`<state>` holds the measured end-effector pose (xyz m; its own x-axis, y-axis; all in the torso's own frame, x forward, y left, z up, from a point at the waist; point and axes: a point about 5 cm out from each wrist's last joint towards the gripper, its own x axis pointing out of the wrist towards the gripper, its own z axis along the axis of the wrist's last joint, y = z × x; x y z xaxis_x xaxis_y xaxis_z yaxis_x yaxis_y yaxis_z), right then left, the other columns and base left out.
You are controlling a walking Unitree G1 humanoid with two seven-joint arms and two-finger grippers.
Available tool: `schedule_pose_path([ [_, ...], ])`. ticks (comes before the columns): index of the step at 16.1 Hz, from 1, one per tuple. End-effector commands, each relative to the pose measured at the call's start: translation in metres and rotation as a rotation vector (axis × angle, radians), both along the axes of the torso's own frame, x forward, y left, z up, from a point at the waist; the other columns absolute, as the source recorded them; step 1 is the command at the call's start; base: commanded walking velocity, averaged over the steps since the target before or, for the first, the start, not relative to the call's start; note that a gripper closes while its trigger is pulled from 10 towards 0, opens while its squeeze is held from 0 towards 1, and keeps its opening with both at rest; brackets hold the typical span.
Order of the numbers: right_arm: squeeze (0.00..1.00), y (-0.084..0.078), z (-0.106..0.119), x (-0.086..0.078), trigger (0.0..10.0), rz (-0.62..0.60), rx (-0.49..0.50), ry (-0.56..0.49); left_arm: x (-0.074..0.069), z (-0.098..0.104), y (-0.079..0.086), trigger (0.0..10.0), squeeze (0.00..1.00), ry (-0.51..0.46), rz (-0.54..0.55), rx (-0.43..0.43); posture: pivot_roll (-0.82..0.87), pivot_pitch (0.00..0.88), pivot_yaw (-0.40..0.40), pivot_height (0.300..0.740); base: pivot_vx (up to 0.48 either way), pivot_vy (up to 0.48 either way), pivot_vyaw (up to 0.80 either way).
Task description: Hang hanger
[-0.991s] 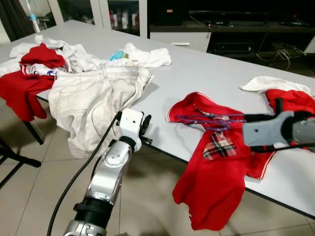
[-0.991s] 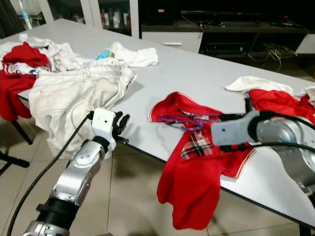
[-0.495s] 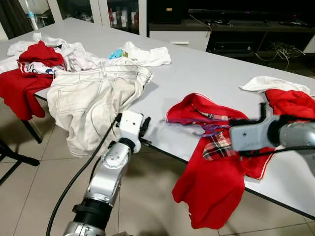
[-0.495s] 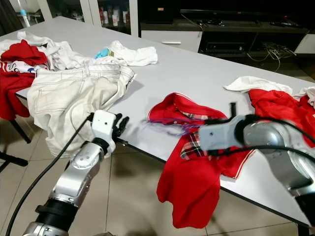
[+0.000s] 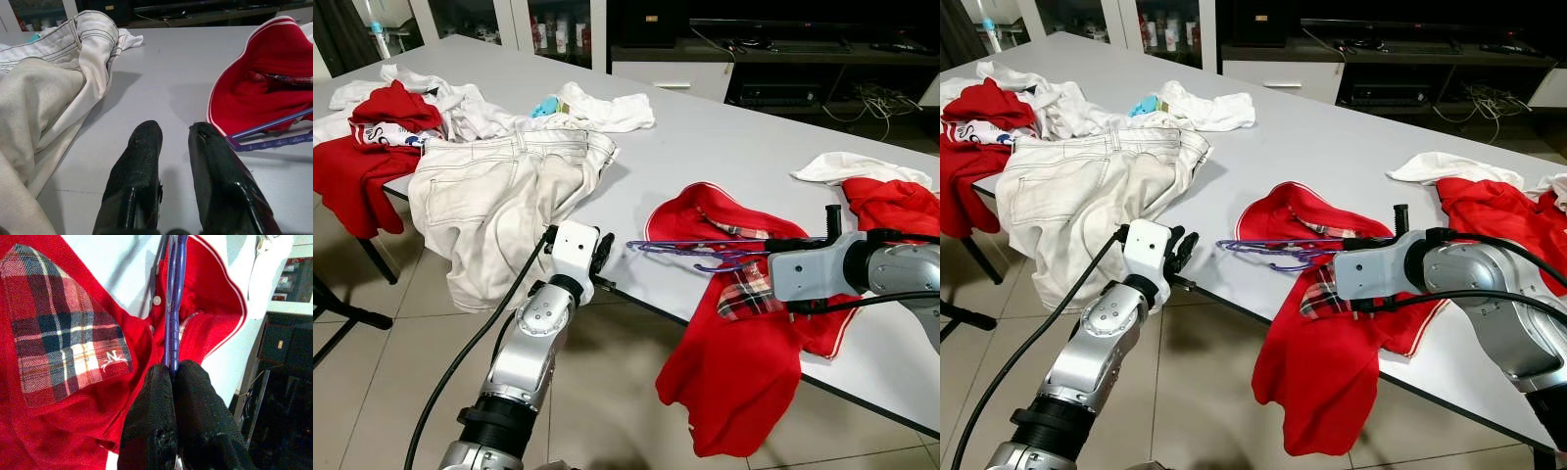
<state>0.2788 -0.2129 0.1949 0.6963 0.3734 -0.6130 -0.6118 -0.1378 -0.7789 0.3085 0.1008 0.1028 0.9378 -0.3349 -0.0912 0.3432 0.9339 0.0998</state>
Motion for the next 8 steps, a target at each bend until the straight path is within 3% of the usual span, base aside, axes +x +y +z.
schedule_pose_path([
  [1,0.0,-0.0019,0.0053,0.0002,10.0,-0.005,0.004,-0.006,-0.0013,-0.0028,-0.0018,10.0,0.0,0.015,-0.011,0.013,-0.05,0.0,-0.017,0.74,0.0,0.0,0.0],
  [8,0.0,-0.0004,0.0055,-0.0014,10.0,0.002,0.016,0.001,-0.0014,-0.0029,-0.0019,10.0,0.0,0.015,-0.012,0.013,-0.06,0.0,-0.015,0.74,0.0,0.0,0.0],
])
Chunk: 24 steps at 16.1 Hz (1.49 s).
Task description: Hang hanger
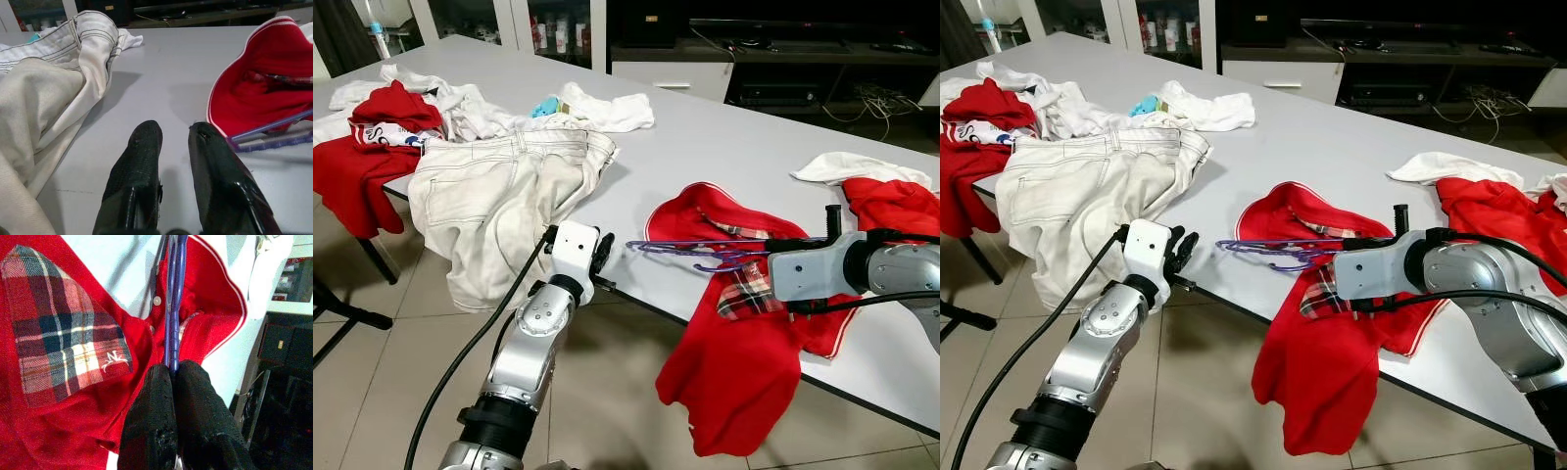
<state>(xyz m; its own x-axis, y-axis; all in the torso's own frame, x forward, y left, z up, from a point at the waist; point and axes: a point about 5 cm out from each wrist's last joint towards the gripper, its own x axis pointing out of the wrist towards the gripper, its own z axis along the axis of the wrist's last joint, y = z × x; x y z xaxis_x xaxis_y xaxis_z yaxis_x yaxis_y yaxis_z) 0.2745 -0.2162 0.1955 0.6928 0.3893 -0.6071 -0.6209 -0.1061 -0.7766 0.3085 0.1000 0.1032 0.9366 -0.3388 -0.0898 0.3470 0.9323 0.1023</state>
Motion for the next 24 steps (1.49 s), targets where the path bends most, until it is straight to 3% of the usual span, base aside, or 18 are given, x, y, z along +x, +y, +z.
schedule_pose_path([
  [1,0.0,-0.011,0.011,-0.004,10.0,-0.036,0.044,-0.018,-0.001,-0.003,-0.004,10.0,0.0,0.012,-0.022,0.017,-0.07,0.0,-0.008,0.74,0.0,0.0,0.0],
  [4,0.0,-0.013,0.009,-0.002,10.0,-0.065,0.105,-0.057,0.0,-0.002,-0.004,10.0,0.0,0.009,-0.025,0.02,-0.07,0.0,-0.01,0.74,0.0,0.0,0.0],
  [9,0.0,-0.023,0.015,-0.002,10.0,-0.106,0.112,-0.08,-0.001,-0.002,-0.002,10.0,0.0,0.009,-0.019,0.023,-0.06,0.0,-0.01,0.74,0.0,0.0,0.0],
  [16,0.0,-0.056,0.029,-0.012,10.0,-0.181,-0.006,-0.06,0.0,-0.002,-0.004,10.0,0.0,0.008,-0.028,0.022,-0.08,0.0,-0.006,0.74,0.0,0.0,0.0],
  [24,0.0,-0.055,0.038,0.002,10.0,-0.212,-0.15,-0.129,0.0,-0.002,-0.004,10.0,0.0,0.005,-0.024,0.022,-0.06,0.0,-0.012,0.74,0.0,0.0,0.0],
])
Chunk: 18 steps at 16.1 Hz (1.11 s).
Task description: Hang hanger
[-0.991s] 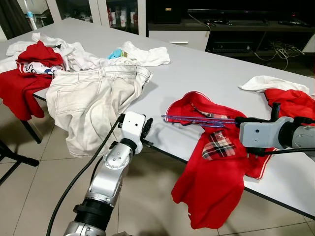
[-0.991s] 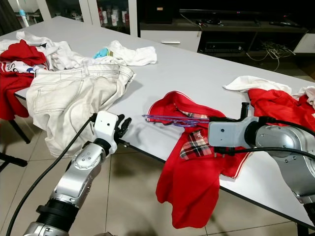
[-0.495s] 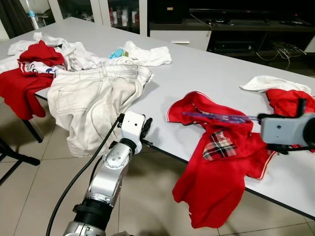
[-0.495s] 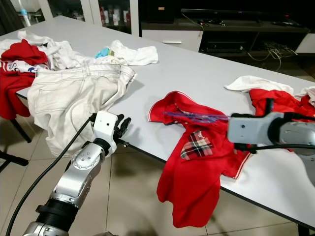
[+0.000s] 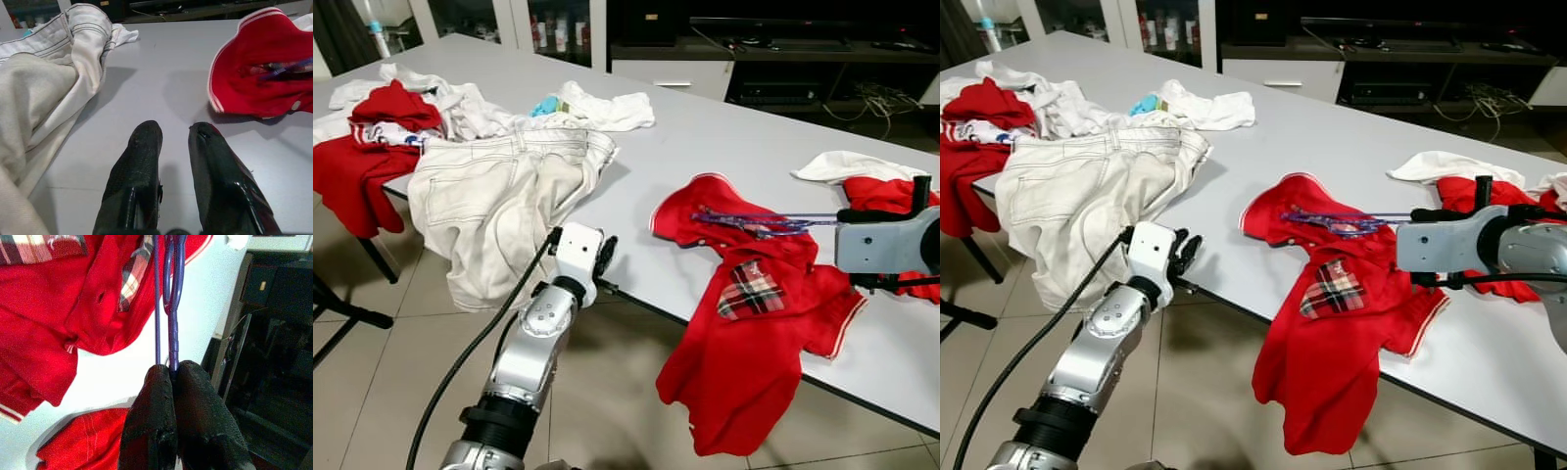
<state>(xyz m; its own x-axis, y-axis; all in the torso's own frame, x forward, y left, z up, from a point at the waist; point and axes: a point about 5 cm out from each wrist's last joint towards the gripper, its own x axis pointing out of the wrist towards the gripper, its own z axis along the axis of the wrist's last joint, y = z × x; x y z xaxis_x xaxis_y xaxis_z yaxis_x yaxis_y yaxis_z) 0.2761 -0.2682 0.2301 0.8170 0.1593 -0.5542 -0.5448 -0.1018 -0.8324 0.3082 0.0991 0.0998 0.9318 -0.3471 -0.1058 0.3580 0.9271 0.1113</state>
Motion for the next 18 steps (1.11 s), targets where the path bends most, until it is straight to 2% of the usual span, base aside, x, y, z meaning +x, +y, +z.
schedule_pose_path([
  [1,0.0,-0.003,0.004,0.002,10.0,-0.017,-0.016,-0.005,0.0,0.001,-0.002,10.0,0.0,-0.006,-0.011,0.008,-0.06,0.0,-0.013,0.74,0.0,0.0,0.0],
  [3,0.0,-0.003,-0.001,0.002,10.0,-0.016,-0.029,0.017,0.0,0.001,-0.002,10.0,0.0,-0.006,-0.009,0.008,-0.06,0.0,-0.014,0.74,0.0,0.0,0.0],
  [8,0.0,0.033,-0.024,0.008,10.0,0.098,0.005,0.08,0.001,0.002,-0.006,10.0,0.0,-0.006,-0.025,0.006,-0.08,0.0,-0.007,0.74,0.0,0.0,0.0],
  [14,0.0,0.053,-0.037,0.018,10.0,0.169,0.089,0.05,0.0,0.001,-0.002,10.0,0.0,-0.007,-0.011,0.006,-0.05,0.0,-0.015,0.74,0.0,0.0,0.0],
  [18,0.0,0.062,-0.038,0.004,10.0,0.269,0.188,0.115,0.002,0.002,-0.002,10.0,0.0,-0.011,-0.008,0.007,-0.06,0.0,-0.014,0.74,0.0,0.0,0.0],
])
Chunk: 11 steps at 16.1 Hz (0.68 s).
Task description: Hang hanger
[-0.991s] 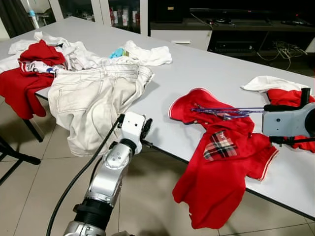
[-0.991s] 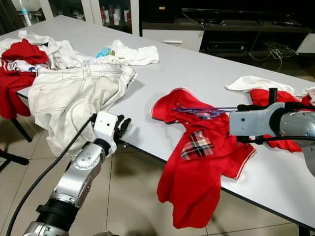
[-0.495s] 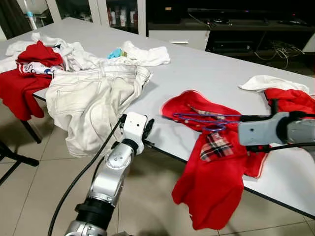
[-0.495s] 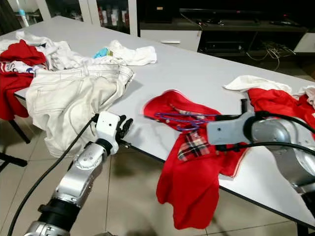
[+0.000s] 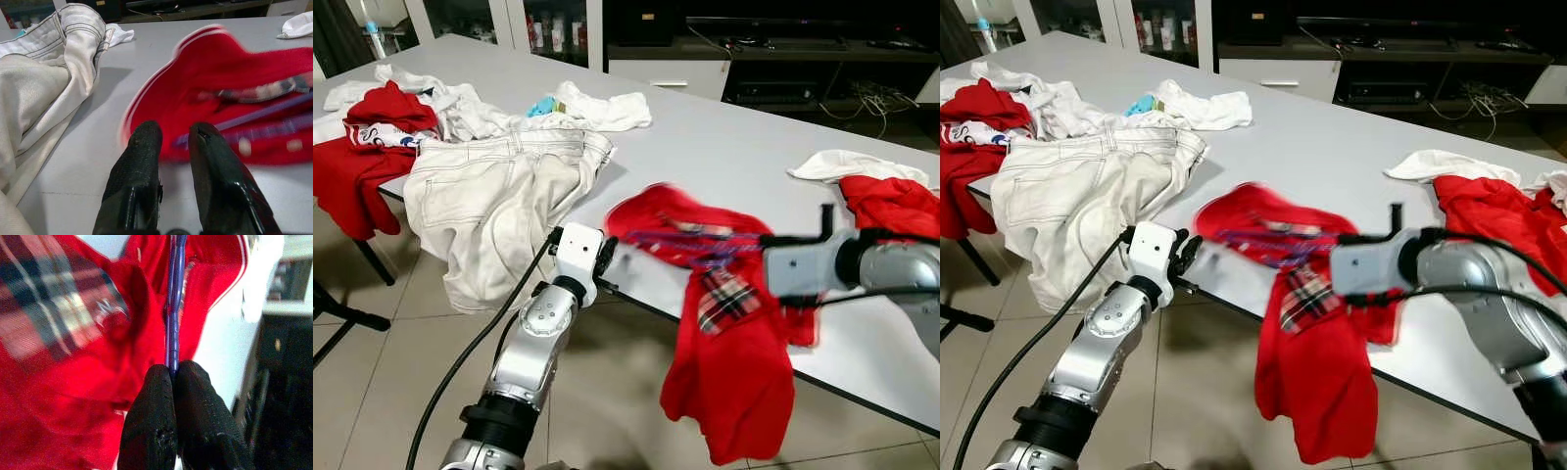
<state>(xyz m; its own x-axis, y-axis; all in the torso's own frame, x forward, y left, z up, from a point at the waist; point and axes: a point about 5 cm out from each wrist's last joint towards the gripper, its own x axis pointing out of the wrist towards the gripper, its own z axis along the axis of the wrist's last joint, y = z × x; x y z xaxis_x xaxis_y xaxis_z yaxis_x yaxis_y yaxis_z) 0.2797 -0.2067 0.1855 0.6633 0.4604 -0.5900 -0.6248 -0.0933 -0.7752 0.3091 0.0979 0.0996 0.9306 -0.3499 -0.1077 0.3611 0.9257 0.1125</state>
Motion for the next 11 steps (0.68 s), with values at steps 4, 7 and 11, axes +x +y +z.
schedule_pose_path([
  [4,0.0,-0.003,0.011,-0.01,10.0,0.038,0.05,0.004,0.001,0.002,-0.001,10.0,0.0,-0.011,-0.008,0.006,-0.06,0.0,-0.011,0.74,0.0,0.0,0.0],
  [7,0.0,-0.015,0.014,-0.002,10.0,-0.01,0.016,-0.049,0.003,0.003,-0.003,10.0,0.0,-0.015,-0.01,0.005,-0.07,0.0,-0.007,0.74,0.0,0.0,0.0],
  [11,0.0,-0.02,-0.006,-0.003,10.0,-0.023,-0.038,0.001,0.006,0.005,0.003,10.0,0.0,-0.027,0.014,0.013,-0.06,0.0,-0.013,0.74,0.0,0.0,0.0],
])
